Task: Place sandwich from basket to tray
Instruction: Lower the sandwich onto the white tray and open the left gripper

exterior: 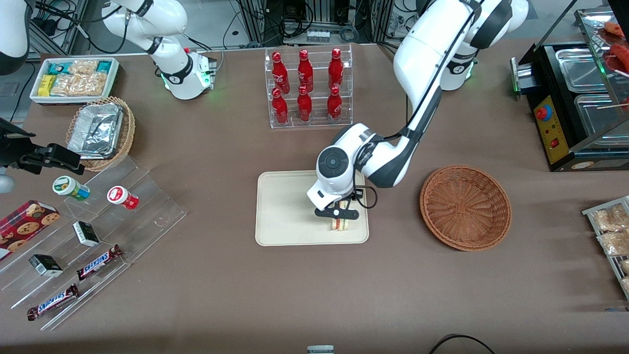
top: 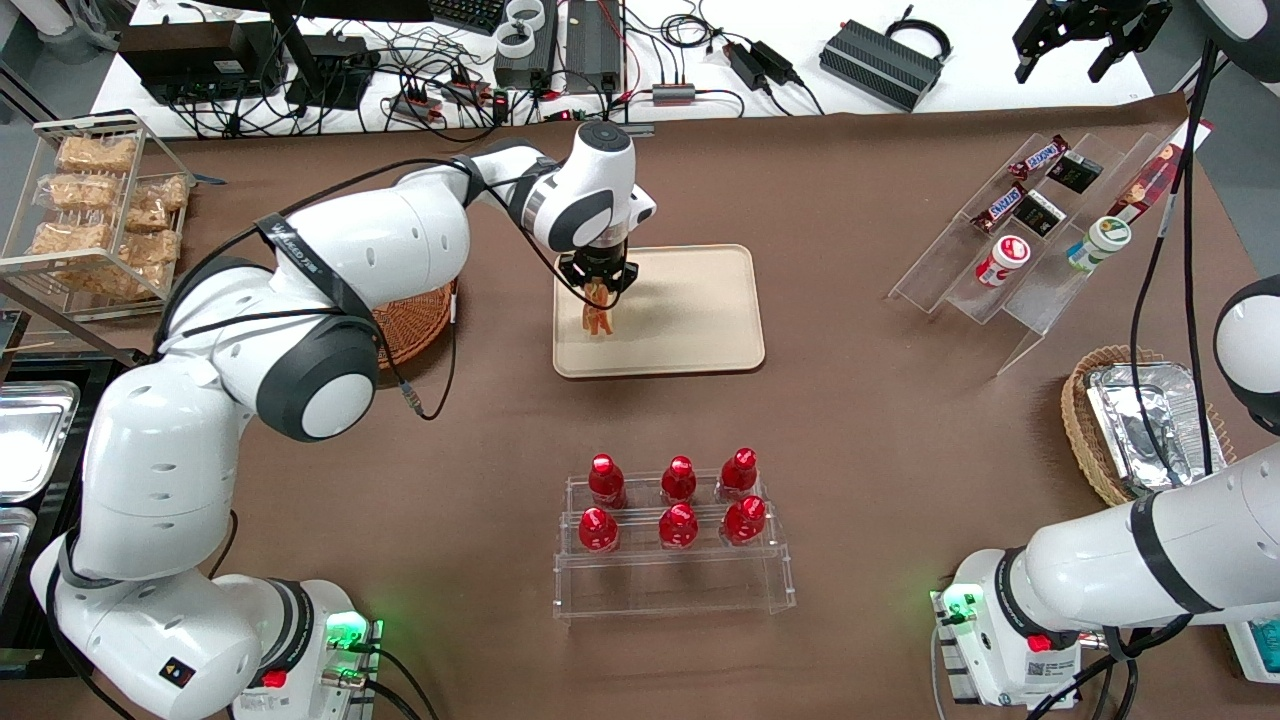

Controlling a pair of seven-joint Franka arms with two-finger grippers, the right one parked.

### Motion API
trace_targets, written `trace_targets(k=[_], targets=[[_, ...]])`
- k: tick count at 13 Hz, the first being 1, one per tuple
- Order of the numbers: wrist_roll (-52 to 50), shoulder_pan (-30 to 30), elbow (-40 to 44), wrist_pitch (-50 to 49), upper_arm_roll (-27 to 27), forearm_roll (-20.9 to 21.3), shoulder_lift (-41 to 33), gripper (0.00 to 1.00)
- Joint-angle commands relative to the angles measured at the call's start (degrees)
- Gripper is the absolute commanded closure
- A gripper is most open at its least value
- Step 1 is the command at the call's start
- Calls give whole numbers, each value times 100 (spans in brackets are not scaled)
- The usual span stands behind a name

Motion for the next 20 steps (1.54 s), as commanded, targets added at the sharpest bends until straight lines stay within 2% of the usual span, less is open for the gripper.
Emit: trace_targets(k=[1,3,4,5,15,20], targets=[[-151,-127,319,202,40,10,311,100],[-212,-127,328,308,40,10,373,100],[-178,-118,328,309,40,10,373,53],[-186,-118,319,309,40,10,373,1],[-212,-135,494,265,110,98,258,0],[-212,-65,504,142,119,98,-84,0]])
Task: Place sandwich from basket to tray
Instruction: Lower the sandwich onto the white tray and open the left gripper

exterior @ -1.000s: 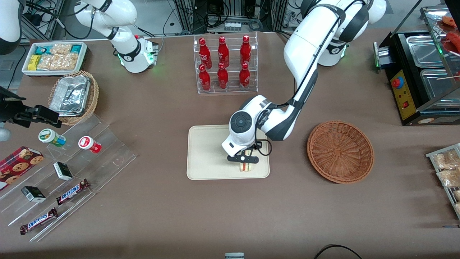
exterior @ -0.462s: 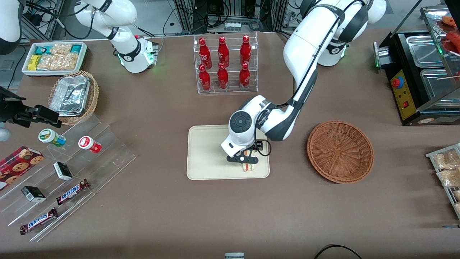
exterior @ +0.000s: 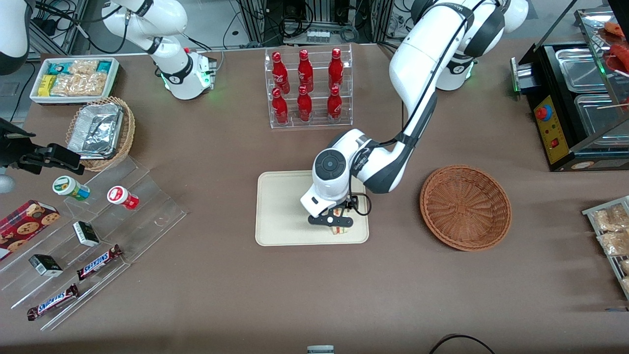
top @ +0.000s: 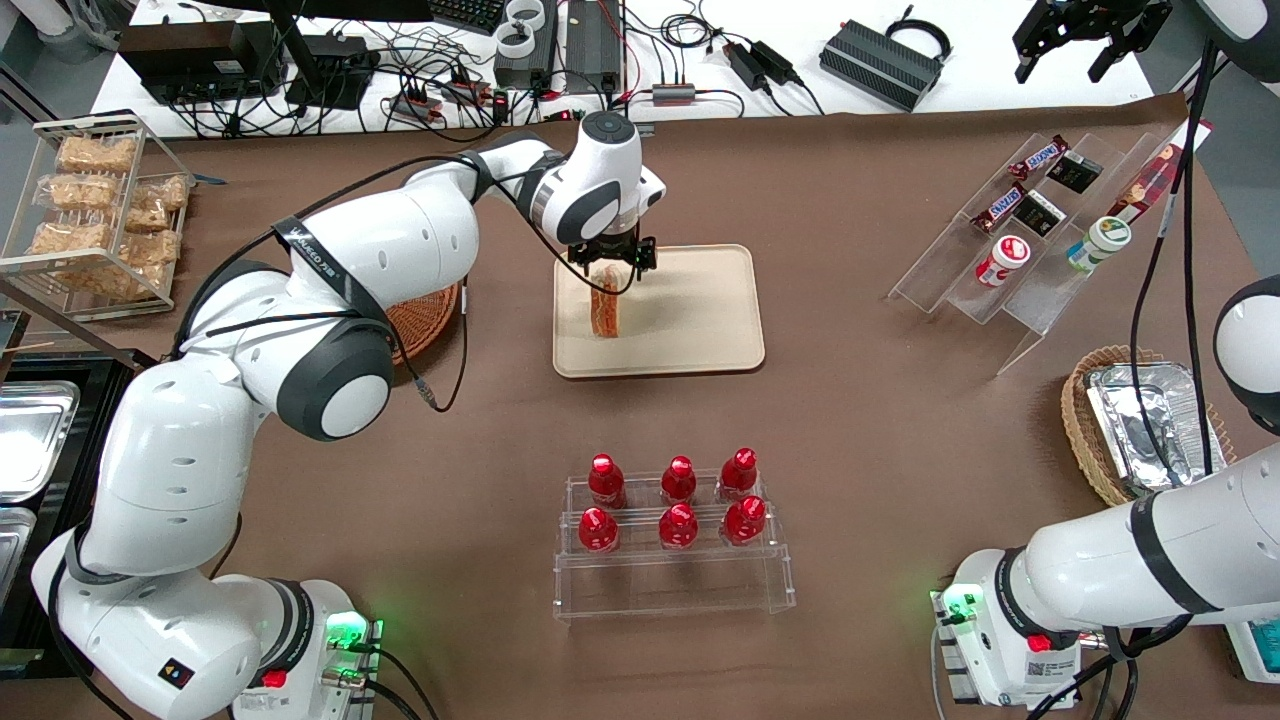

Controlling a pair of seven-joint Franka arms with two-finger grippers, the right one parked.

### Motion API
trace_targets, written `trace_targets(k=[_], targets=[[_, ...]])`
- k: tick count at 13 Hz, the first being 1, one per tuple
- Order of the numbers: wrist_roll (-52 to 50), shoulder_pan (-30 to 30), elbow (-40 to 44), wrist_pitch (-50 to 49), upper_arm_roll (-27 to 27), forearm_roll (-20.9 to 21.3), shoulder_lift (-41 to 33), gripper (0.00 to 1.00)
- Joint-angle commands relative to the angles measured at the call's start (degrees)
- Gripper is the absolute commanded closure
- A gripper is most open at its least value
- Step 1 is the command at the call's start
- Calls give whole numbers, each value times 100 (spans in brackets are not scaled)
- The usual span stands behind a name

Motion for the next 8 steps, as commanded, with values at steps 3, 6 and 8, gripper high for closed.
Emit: trace_targets(k=[3,6,8], targets=[[-65,240,-42,-249,38,108,-594,0],[101,697,-33,-679,29,65,-1051,0],[278,987,-42,-1100,20,3,-1358,0]])
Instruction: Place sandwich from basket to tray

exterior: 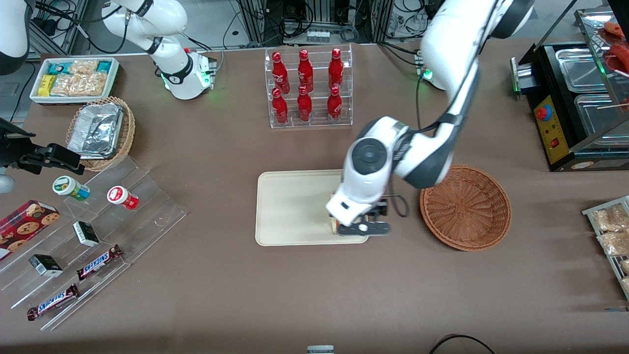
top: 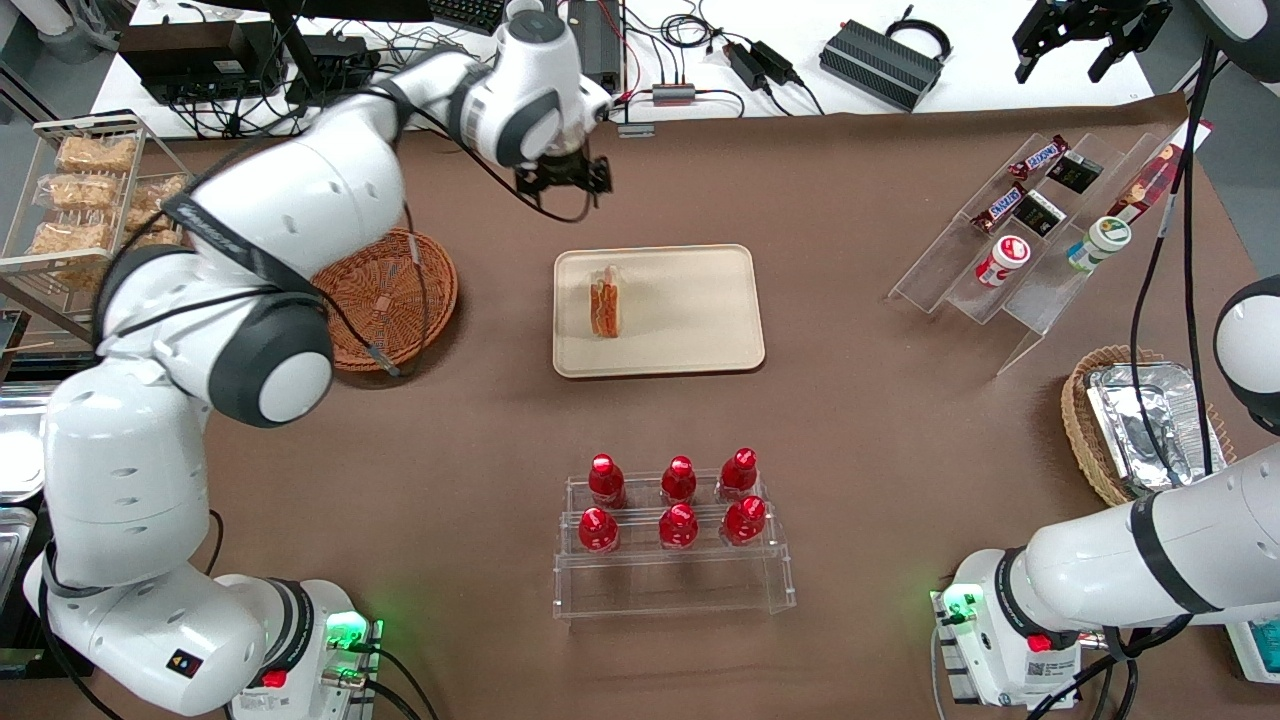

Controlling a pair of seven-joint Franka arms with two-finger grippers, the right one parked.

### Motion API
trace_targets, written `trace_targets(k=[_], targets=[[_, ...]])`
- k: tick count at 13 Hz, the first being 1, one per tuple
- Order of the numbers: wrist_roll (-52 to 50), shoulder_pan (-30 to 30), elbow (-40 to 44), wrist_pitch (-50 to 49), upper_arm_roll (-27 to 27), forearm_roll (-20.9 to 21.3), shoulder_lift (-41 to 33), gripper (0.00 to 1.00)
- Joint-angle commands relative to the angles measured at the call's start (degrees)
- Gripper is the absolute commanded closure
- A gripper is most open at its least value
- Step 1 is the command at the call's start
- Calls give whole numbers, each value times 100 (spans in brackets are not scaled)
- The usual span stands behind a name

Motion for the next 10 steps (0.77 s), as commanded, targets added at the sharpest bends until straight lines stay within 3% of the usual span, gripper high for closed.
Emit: trace_targets(k=[1,10], targets=[[121,407,-131,-476,-57,-2,-472,0],[1393,1831,-131,-2347,-57,-230,-1596,0]])
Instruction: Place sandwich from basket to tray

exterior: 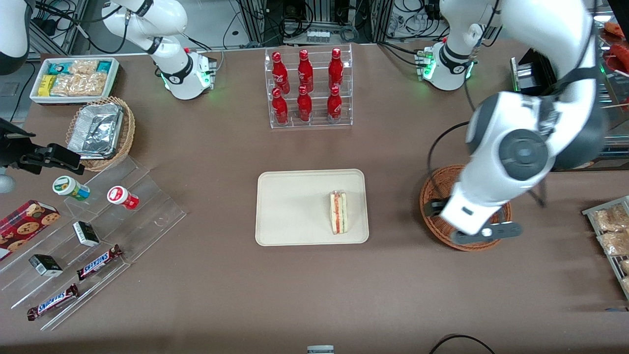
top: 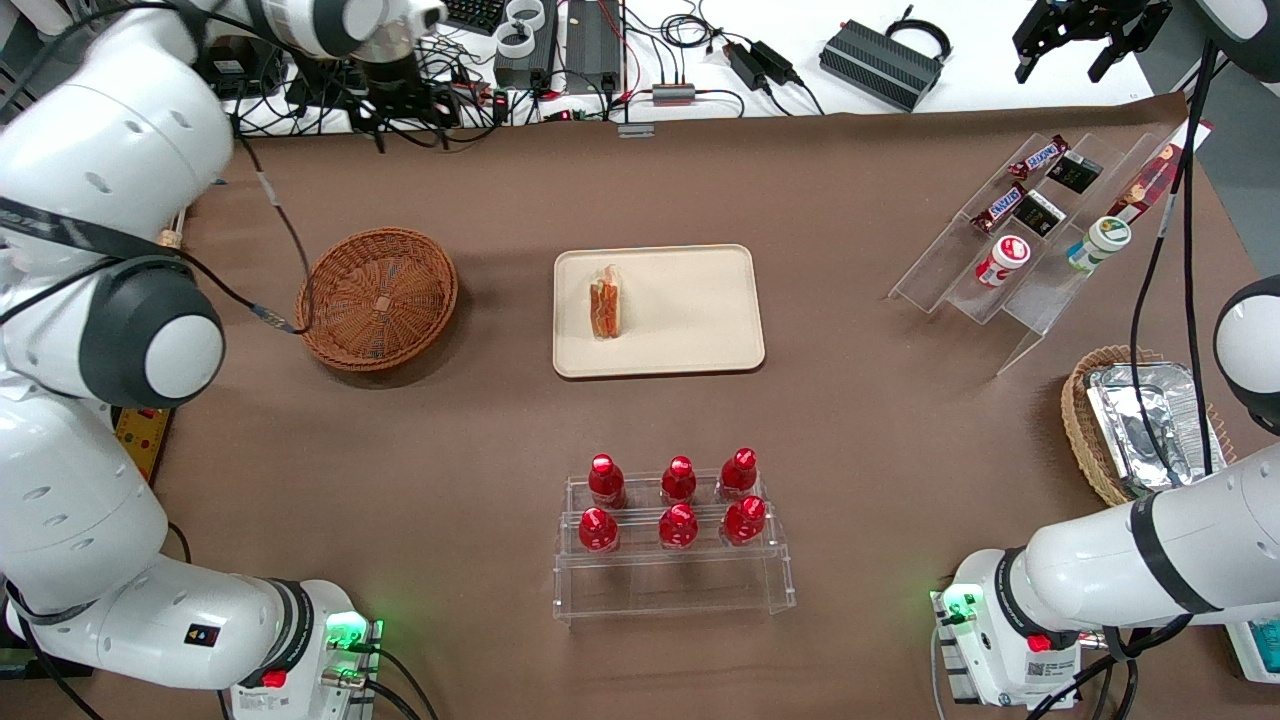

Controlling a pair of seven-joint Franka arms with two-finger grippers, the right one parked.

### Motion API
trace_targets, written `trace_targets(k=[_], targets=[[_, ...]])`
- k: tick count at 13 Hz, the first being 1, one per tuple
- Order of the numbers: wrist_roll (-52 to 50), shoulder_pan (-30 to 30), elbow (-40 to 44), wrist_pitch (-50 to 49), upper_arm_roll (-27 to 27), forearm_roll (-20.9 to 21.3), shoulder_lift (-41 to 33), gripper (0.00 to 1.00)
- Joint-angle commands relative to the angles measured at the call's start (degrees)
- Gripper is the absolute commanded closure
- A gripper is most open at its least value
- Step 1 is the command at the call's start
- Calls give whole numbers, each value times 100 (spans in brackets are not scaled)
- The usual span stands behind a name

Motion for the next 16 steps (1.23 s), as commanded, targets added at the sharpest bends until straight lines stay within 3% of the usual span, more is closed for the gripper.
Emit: trace_targets(k=[1,4,7,11,16], targets=[[491,360,-139,-619,-50,-113,-536,0],[1325,870,-191,-1480,-59,-244,-1151,0],[1372,977,-471,-2176,-59,-289,-1783,0],[1398,968,-1480,-2257,-59,-306,-2777,0],[1855,1038,-1721,-2151,90,-342,-2998,0]])
